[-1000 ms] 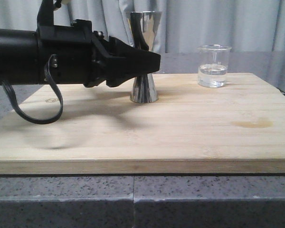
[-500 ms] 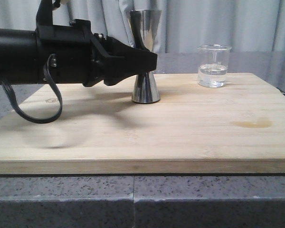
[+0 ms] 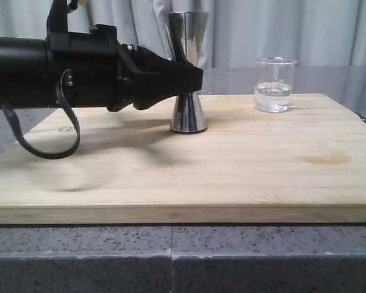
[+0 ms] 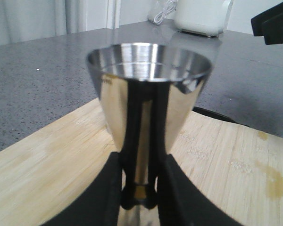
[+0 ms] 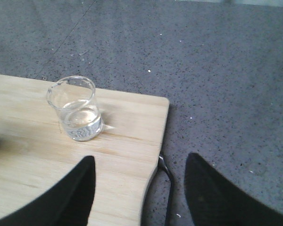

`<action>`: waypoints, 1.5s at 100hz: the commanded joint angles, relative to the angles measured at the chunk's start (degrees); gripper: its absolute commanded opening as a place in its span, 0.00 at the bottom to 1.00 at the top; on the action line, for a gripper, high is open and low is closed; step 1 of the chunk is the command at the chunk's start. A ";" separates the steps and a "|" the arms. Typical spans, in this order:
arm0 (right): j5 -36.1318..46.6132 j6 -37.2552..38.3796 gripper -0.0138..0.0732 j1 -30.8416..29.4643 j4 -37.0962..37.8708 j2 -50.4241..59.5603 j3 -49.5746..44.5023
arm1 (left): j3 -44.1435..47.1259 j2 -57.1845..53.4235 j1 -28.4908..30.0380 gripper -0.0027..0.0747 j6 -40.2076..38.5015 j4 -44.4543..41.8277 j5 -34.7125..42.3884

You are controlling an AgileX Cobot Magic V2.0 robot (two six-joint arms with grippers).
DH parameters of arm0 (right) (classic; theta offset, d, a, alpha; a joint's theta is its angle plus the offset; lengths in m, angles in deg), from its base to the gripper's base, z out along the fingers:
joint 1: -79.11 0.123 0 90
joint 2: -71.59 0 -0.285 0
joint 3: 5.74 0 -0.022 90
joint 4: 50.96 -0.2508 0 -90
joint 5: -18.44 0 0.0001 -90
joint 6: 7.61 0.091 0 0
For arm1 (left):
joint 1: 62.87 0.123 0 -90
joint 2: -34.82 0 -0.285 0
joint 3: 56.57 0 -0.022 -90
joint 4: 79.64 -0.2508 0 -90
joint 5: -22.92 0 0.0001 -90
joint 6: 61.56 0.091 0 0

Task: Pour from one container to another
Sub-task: 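Close the left gripper around the jigger's waist, then move the right gripper toward the glass beaker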

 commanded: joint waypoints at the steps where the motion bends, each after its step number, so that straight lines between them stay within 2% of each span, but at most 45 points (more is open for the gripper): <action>1: 4.62 -0.48 0.57 0.07 -0.20 0.12 2.05 | -1.54 -2.04 0.02 0.01 -0.22 1.85 6.00; 63: 6.06 -0.48 0.57 0.32 -0.20 0.12 1.94 | -1.54 -2.04 0.02 0.01 -0.22 -0.70 8.71; 93: 15.20 -1.88 0.57 6.33 -0.10 -1.62 -3.25 | -1.54 -2.15 0.02 0.01 -1.59 -2.63 9.07; 107: 24.23 -1.88 0.57 8.49 -0.10 -4.30 -7.18 | -1.54 -2.57 0.02 0.01 -1.97 -3.12 9.30; 119: 27.93 -1.78 0.57 9.89 -0.20 -7.41 -8.80 | -1.54 -2.73 0.02 0.01 -2.19 -3.21 9.41; 150: 42.72 -1.69 0.57 14.26 -0.20 -17.44 -9.43 | -1.54 -3.61 0.02 0.01 -3.21 -4.05 9.41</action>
